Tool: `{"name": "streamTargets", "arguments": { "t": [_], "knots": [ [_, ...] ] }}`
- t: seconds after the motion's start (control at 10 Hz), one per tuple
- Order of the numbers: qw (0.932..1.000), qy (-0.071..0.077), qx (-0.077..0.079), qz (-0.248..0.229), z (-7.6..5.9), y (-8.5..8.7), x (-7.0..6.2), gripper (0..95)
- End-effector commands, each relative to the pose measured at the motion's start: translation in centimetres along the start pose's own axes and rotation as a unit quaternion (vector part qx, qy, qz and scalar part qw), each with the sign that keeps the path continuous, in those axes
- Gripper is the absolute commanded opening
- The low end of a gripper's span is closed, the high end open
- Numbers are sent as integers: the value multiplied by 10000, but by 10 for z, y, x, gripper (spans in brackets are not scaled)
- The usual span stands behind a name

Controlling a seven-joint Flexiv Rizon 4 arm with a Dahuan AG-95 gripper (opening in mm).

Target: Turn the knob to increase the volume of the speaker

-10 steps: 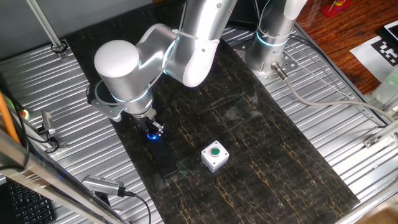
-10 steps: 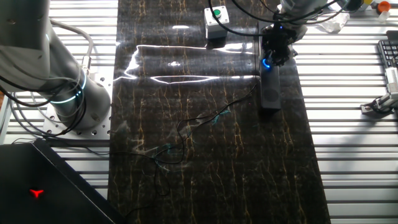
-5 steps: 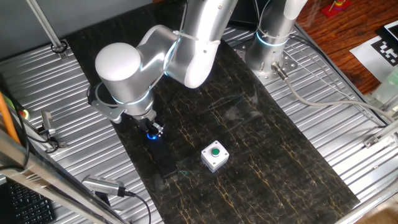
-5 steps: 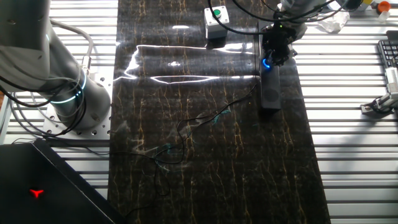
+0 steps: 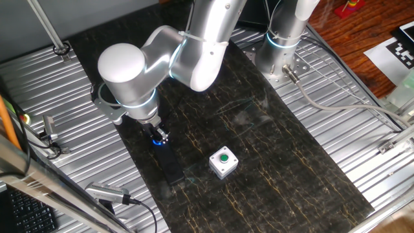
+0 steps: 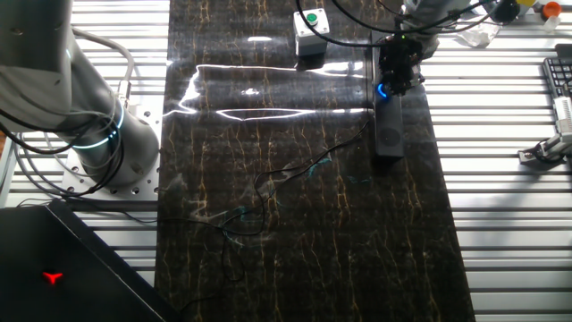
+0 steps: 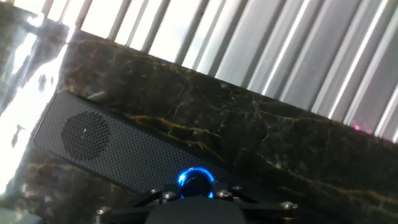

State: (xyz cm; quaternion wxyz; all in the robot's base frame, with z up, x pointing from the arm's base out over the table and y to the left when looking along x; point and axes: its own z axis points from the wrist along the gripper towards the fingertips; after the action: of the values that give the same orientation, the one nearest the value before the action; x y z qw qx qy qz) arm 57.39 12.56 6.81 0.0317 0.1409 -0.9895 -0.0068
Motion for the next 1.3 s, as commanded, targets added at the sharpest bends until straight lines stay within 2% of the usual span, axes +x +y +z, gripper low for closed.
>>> {"name": "streamTargets", "arguments": {
  "t": [0.1,0.5,0.7,1.2,1.3],
  "knots": [
    [9994,-10,-29,339,0,0,0,190],
    [9954,-13,-32,956,0,0,0,190],
    [9909,-28,-46,1342,0,0,0,190],
    [9903,-29,-41,1388,0,0,0,190],
    [9908,-32,-40,1350,0,0,0,380]
  ]
}}
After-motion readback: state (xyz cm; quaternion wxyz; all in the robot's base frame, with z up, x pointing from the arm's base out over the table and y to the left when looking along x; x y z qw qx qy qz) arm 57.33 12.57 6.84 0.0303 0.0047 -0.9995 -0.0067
